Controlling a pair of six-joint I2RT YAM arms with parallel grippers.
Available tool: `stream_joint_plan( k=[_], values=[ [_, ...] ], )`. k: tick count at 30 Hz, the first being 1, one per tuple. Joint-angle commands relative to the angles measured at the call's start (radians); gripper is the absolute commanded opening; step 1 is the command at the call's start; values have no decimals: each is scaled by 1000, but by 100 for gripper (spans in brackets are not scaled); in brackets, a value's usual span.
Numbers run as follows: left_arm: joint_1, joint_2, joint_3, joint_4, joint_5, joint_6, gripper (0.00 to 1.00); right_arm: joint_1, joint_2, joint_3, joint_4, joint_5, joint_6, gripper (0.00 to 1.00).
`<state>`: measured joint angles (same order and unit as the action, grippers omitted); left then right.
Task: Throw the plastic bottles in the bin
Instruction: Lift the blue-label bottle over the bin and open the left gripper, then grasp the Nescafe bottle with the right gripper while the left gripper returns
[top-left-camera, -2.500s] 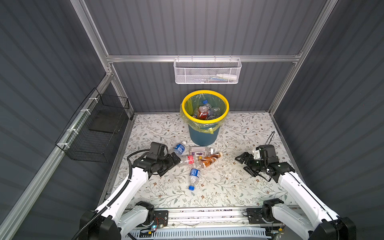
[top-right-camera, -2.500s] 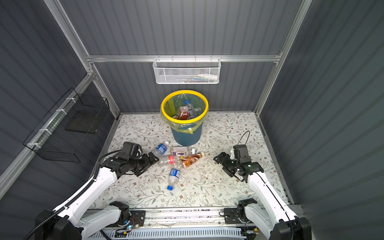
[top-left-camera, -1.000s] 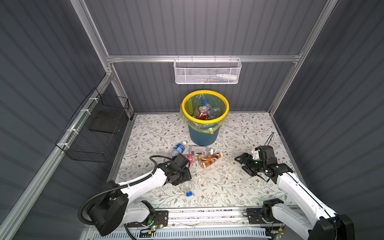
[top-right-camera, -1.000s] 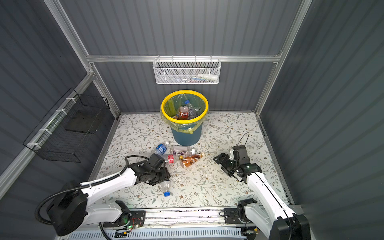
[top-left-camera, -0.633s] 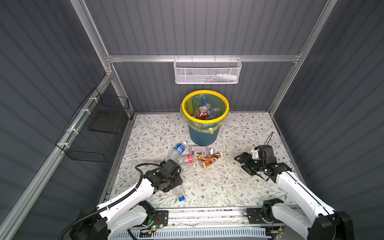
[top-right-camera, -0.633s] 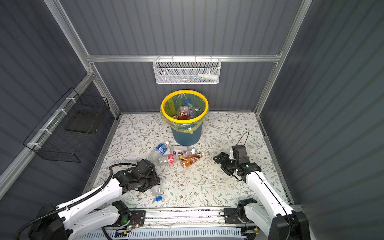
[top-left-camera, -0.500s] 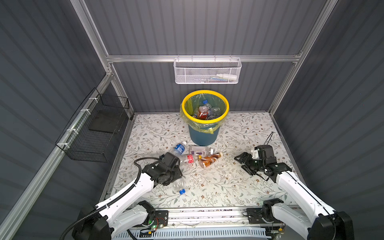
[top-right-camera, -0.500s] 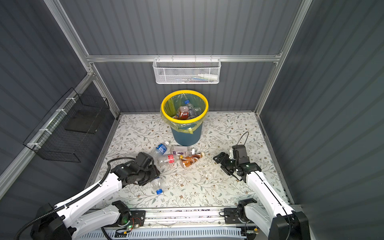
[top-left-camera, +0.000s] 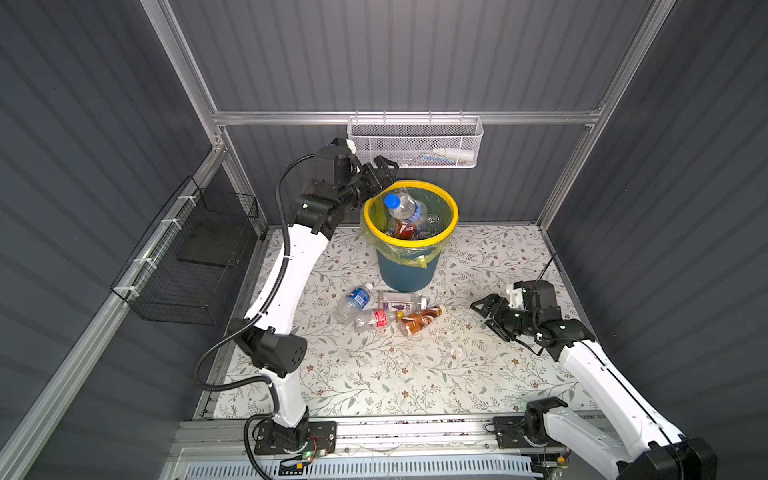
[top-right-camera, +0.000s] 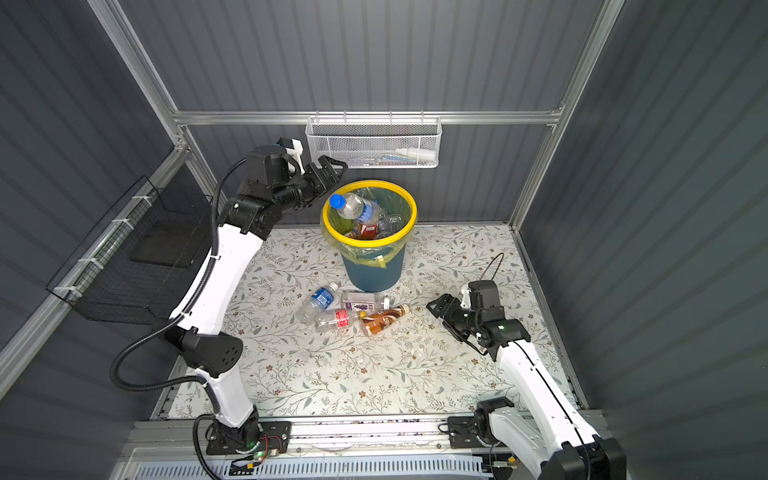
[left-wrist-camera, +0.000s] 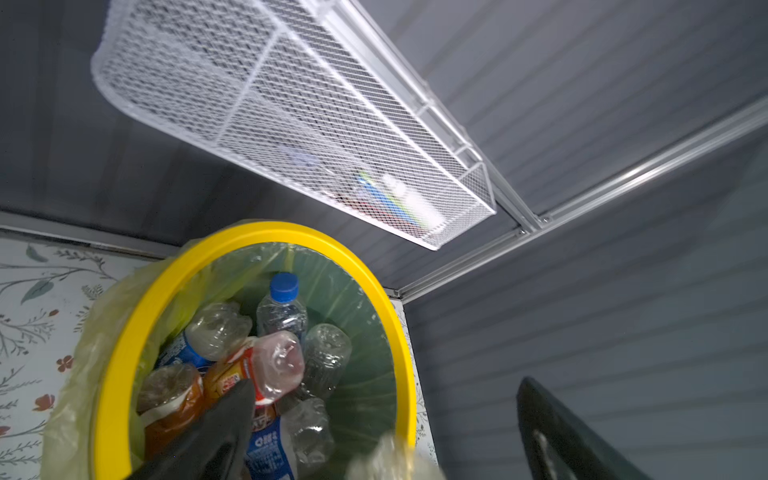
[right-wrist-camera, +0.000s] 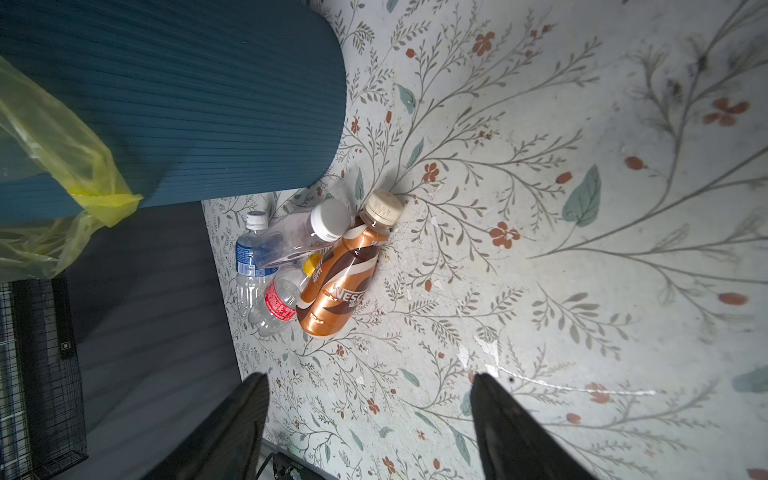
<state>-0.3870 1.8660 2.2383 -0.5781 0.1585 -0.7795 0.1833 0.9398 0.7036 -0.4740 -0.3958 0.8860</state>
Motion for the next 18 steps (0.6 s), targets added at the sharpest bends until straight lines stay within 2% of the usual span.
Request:
stream_joint_plan(
  k=[1, 2, 5, 9, 14, 18],
  values=[
    [56, -163, -196, 33, 34, -24, 100, -1, -35, 11, -51, 21, -13, 79],
    [70, -225, -274, 58, 32, -25, 100, -2, -39, 2, -46, 23, -10, 79],
    [86, -353, -405, -10, -19, 26, 100, -2, -20, -16, -36, 13, -11, 78],
    [148, -516, -630, -22, -30, 10, 100, 2, 31, -27, 3, -29, -5, 78],
    [190, -634, -806, -62, -17, 16, 100, 37, 77, -17, 36, -24, 4, 78],
    [207, -705, -963, -80, -9, 29, 100, 104, 125, -12, 105, -3, 59, 78]
  ],
)
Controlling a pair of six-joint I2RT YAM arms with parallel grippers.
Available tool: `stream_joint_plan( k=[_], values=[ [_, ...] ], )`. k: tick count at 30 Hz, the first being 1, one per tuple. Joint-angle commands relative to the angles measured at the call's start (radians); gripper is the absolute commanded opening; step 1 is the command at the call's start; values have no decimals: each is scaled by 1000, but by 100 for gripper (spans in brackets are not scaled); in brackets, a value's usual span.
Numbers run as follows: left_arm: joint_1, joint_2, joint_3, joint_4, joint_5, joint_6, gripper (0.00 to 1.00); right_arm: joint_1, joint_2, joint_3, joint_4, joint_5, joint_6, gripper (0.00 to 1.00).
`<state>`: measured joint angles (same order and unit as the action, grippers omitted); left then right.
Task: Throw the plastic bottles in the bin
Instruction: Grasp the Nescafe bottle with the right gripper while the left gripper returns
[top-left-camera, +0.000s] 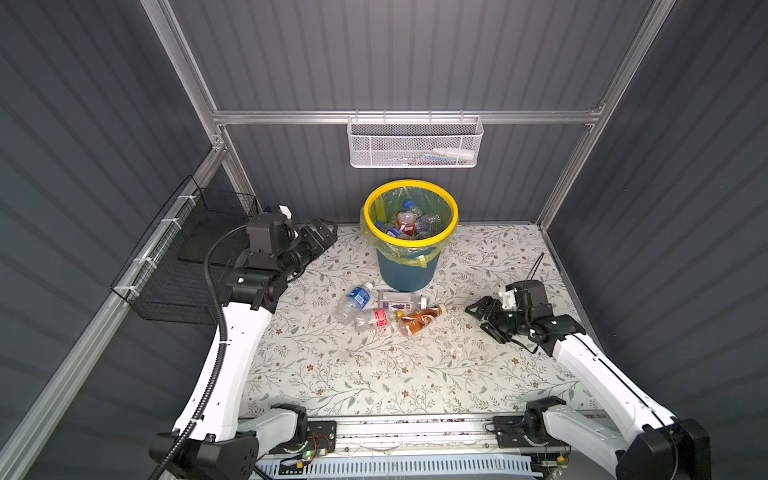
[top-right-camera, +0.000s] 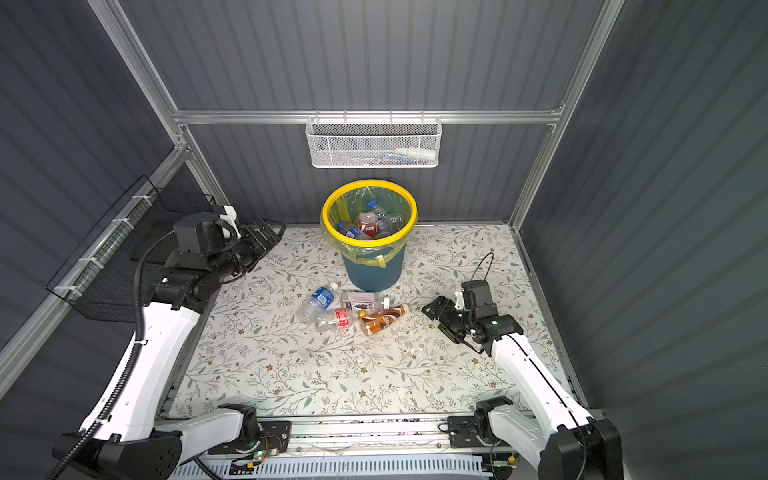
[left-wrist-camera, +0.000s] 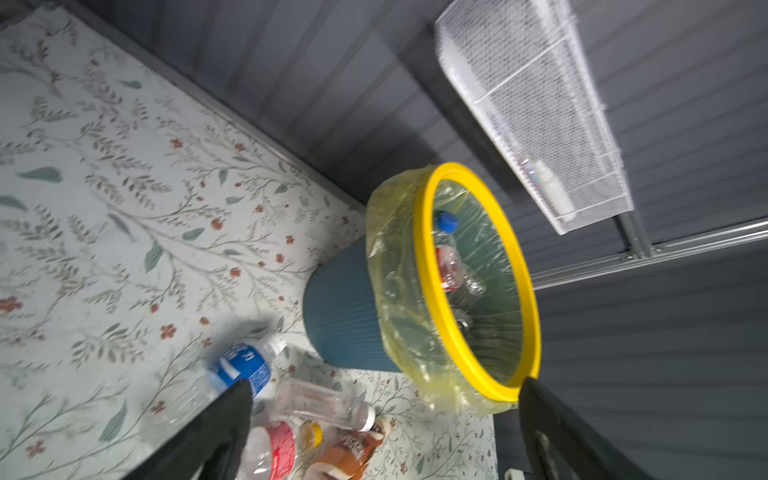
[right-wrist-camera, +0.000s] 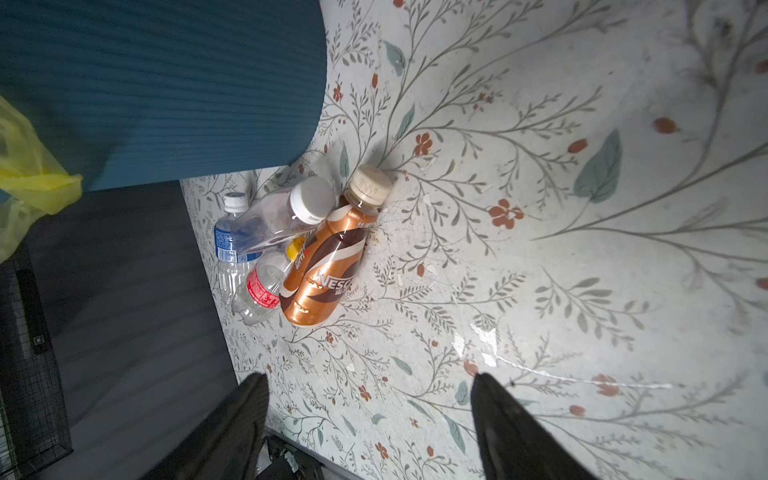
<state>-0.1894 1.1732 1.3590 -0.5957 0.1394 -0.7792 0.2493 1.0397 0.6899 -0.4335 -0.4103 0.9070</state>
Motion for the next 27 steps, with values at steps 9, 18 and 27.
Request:
stream_joint_plan(
  k=[9, 18, 27],
  values=[
    [24, -88, -271, -68, 36, 35, 100, 211, 269, 80, 294, 62, 229, 80],
    [33, -125, -322, -72, 36, 46, 100, 308, 451, 123, 415, 140, 375, 82],
    [34, -133, -371, -50, 50, 46, 100, 328, 578, 188, 443, 151, 429, 82]
  ],
)
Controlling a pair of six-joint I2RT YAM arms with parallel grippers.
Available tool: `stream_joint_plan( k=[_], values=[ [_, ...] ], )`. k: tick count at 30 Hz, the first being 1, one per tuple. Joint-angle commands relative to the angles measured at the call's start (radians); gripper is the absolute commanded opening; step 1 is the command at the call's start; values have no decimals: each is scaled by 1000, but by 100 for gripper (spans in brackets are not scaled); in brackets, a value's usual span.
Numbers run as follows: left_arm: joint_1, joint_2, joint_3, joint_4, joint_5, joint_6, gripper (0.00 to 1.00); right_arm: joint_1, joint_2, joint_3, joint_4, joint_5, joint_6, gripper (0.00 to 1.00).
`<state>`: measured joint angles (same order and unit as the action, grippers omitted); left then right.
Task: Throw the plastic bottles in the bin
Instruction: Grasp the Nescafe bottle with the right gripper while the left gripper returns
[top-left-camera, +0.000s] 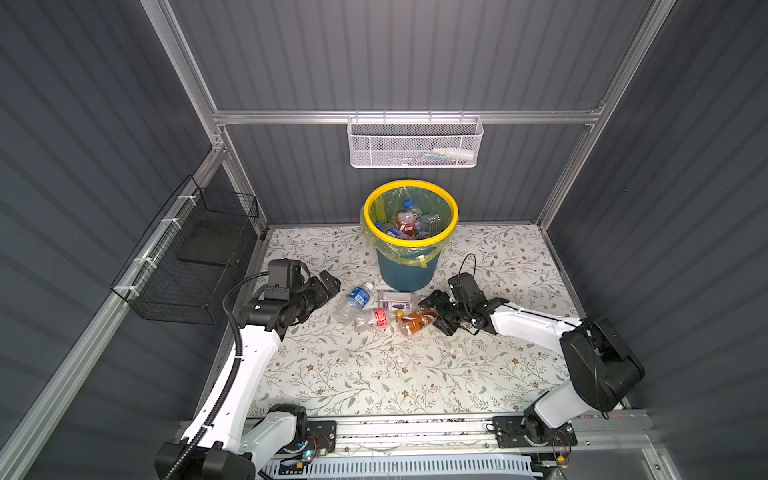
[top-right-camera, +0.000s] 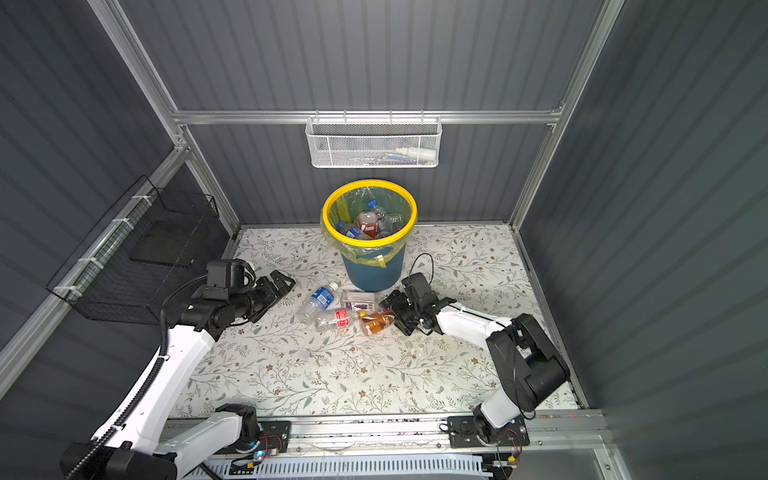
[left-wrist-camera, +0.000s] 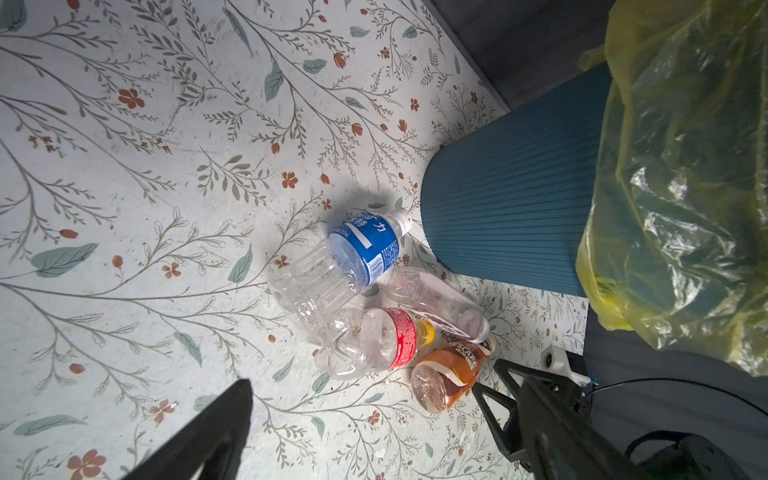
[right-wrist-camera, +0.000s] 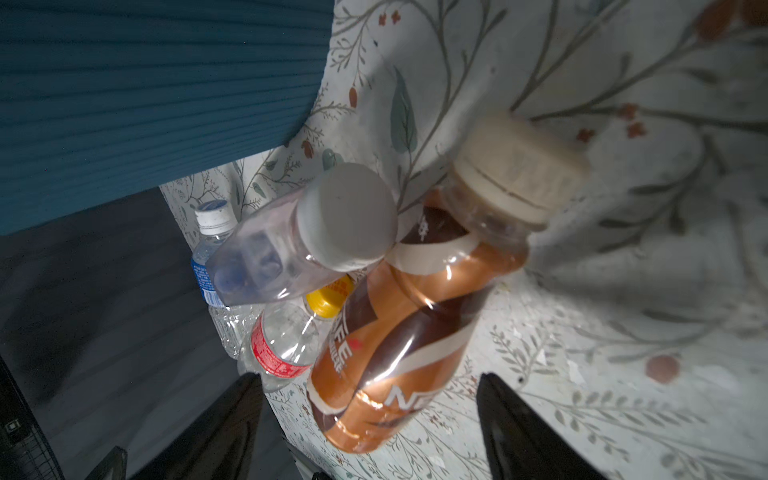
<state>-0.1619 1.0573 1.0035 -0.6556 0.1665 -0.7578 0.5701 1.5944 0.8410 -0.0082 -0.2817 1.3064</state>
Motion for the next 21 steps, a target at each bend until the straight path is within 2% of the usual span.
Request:
stream_joint_plan(
  k=[1, 18, 21],
  values=[
    [7, -17, -18, 11, 23, 23, 100, 10, 36, 44, 16, 24, 32, 82],
    [12, -3, -34, 29, 25, 20, 100, 83, 124, 85, -50, 49, 38, 81],
    [12, 3, -36, 37, 29, 18, 100, 91, 139, 80, -42, 49, 44, 78]
  ],
)
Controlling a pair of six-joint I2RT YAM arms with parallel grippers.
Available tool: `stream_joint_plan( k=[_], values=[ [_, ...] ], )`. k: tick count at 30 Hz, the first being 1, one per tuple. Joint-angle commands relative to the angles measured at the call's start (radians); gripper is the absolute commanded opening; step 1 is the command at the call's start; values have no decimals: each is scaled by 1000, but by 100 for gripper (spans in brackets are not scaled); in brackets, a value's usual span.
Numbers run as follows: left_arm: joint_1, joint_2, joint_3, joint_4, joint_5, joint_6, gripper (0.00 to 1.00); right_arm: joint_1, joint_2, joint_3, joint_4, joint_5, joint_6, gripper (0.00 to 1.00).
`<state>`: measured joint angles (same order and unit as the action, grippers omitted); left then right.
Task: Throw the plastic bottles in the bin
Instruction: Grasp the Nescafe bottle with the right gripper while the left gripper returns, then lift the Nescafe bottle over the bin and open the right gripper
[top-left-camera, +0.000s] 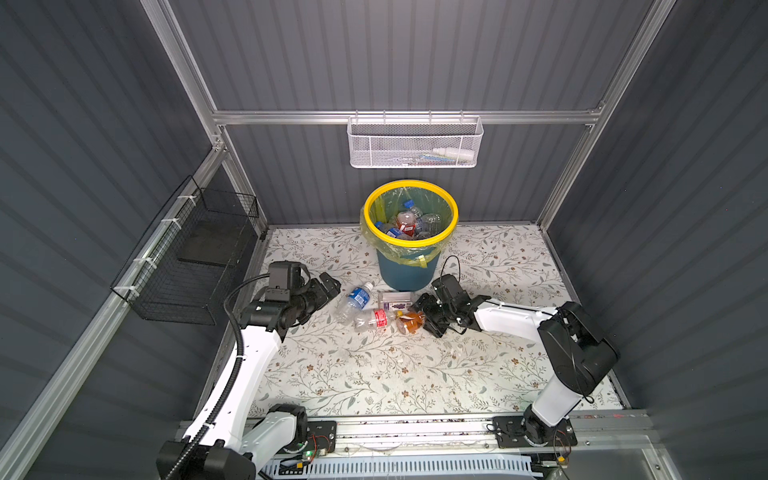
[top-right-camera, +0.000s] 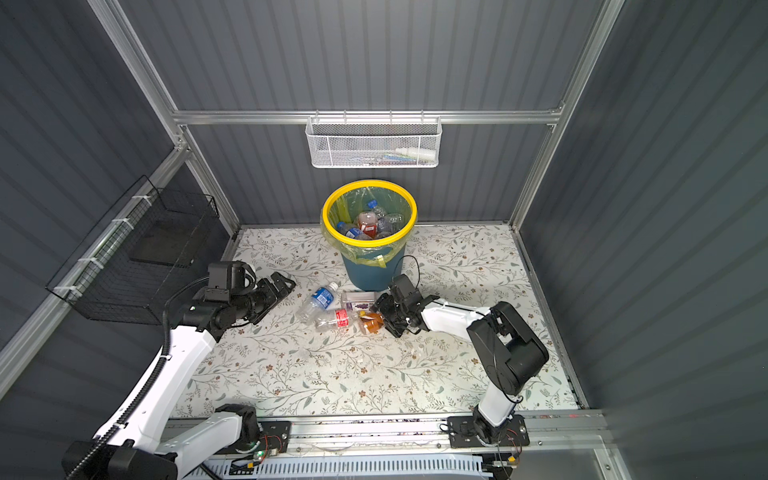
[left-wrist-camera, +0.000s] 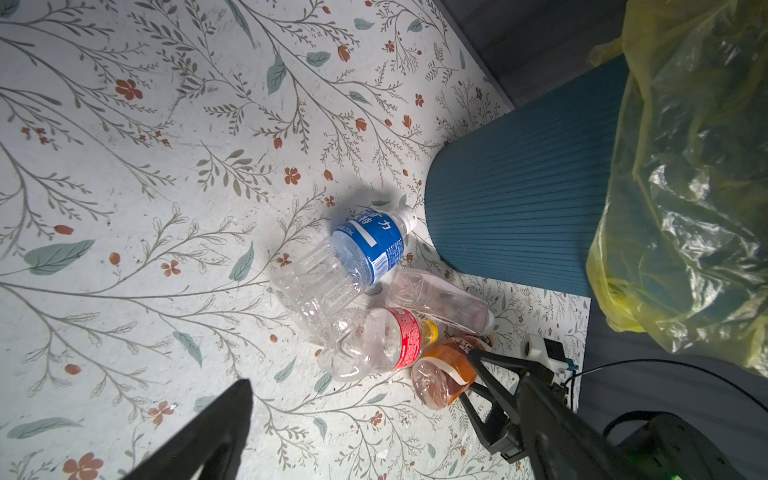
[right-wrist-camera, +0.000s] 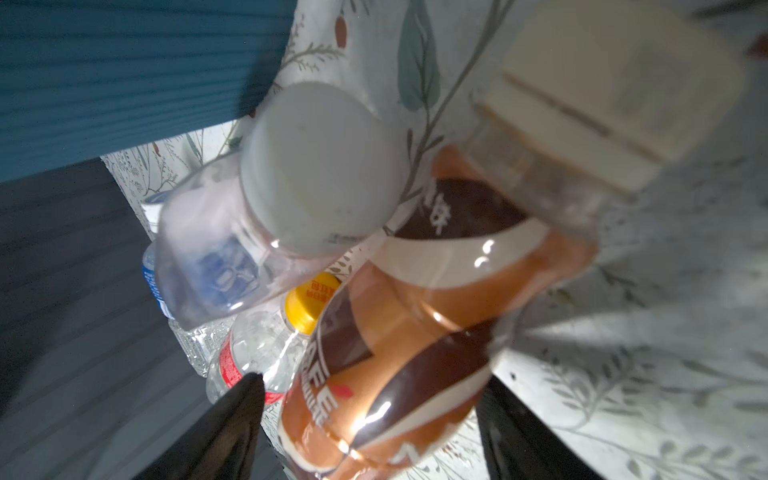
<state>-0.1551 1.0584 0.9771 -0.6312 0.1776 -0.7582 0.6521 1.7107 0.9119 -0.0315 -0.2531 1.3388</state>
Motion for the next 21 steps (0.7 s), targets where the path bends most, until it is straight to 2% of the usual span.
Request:
stream_joint_plan(
  k=[1, 7, 12, 17, 21],
  values=[
    [5, 2, -9, 13, 18, 18, 100, 9, 24, 1, -14, 20, 13, 77],
    [5, -4, -14, 5, 11, 22, 100, -5, -15, -71, -26, 47, -11, 66],
    [6, -12, -18, -7, -3, 28, 100, -78, -147, -206, -88, 68, -77, 58],
    [9, -3, -21, -10, -8, 31, 100, -207, -339, -338, -240, 79, -230, 52],
    [9, 12, -33, -13, -13, 34, 100, -310, -464, -391, -361, 65, -356, 51]
  ],
)
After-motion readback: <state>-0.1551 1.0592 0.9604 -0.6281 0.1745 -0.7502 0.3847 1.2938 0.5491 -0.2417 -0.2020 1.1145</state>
